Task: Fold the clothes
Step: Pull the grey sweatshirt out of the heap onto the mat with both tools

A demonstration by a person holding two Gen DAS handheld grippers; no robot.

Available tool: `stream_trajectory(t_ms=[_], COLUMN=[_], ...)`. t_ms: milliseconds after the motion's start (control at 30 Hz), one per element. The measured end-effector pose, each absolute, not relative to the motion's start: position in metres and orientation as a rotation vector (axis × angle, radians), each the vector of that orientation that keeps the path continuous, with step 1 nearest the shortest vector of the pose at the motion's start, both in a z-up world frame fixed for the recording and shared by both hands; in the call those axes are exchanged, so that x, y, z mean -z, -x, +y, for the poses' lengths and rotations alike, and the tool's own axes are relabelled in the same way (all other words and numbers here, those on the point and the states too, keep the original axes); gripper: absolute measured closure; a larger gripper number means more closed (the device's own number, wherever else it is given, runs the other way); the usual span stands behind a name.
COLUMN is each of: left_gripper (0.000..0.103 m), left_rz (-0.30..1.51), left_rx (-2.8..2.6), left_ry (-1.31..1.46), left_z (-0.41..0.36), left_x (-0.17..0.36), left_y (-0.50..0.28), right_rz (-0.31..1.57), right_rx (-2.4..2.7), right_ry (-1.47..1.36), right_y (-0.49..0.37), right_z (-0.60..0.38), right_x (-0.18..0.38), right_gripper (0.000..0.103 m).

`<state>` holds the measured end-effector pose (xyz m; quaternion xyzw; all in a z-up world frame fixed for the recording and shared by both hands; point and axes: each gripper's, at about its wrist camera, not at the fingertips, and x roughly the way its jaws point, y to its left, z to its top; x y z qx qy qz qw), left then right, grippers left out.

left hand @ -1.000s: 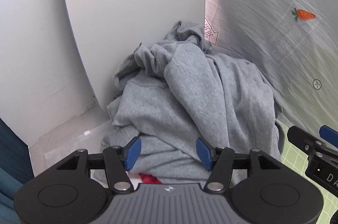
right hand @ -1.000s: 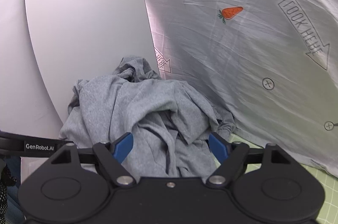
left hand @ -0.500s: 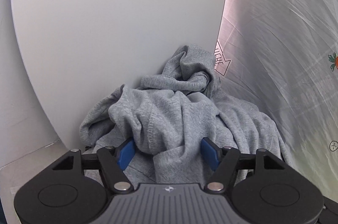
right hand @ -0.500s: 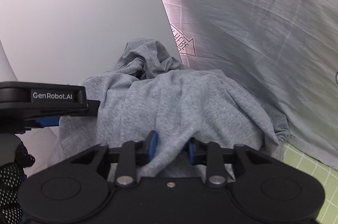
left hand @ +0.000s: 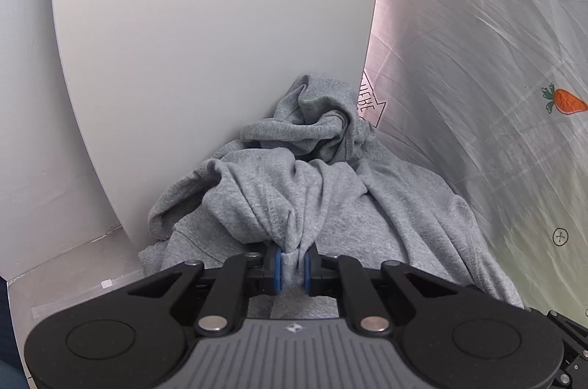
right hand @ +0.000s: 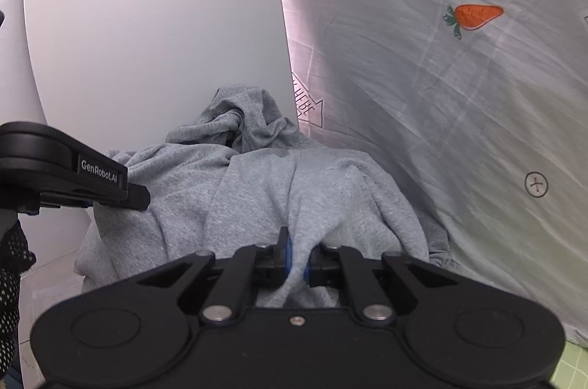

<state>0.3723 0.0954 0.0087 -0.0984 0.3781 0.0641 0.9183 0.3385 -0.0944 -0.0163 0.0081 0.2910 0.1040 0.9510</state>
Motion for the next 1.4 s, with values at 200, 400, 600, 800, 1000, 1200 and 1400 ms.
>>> stream_trajectory(t_ms=[200, 400, 600, 800, 1000, 1200, 1400], left_gripper=[0.092, 0.092, 0.092, 0.092, 0.092, 0.092, 0.092], left_rz=[0.747, 0.736, 0.783, 0.88, 0.949, 0.972, 0.95], left_rx=[-0.047, 0.064, 0.164, 0.227, 0.273, 0.291, 0.313], left_ry=[0.173, 0.131, 0.084, 0.024, 0.003, -0.01, -0.018], left_z=[0.07, 0.039, -0.001, -0.035, -0.065, -0.099, -0.138], left_x=[-0.035, -0.05, -0.04, -0.004, 0.018, 0.025, 0.017], left_y=[-0.32, -0.257, -0.195, -0.135, -0.088, -0.043, -0.003], right_rz=[0.531, 0.52, 0.544, 0.617, 0.676, 0.687, 0.677], right_rx=[-0.139, -0.08, -0.03, 0.043, 0.084, 0.076, 0.074], right_ry=[-0.057, -0.069, -0.076, -0.096, -0.127, -0.126, -0.127], right_y=[-0.286, -0.218, -0.154, -0.097, -0.047, -0.005, 0.036], right_z=[-0.133, -0.155, -0.169, -0.186, -0.206, -0.228, -0.26], right_x=[0.001, -0.001, 0.005, 0.027, 0.044, 0.047, 0.044], right_gripper=[0.097, 0.097, 0.097, 0.097, 0.097, 0.097, 0.097])
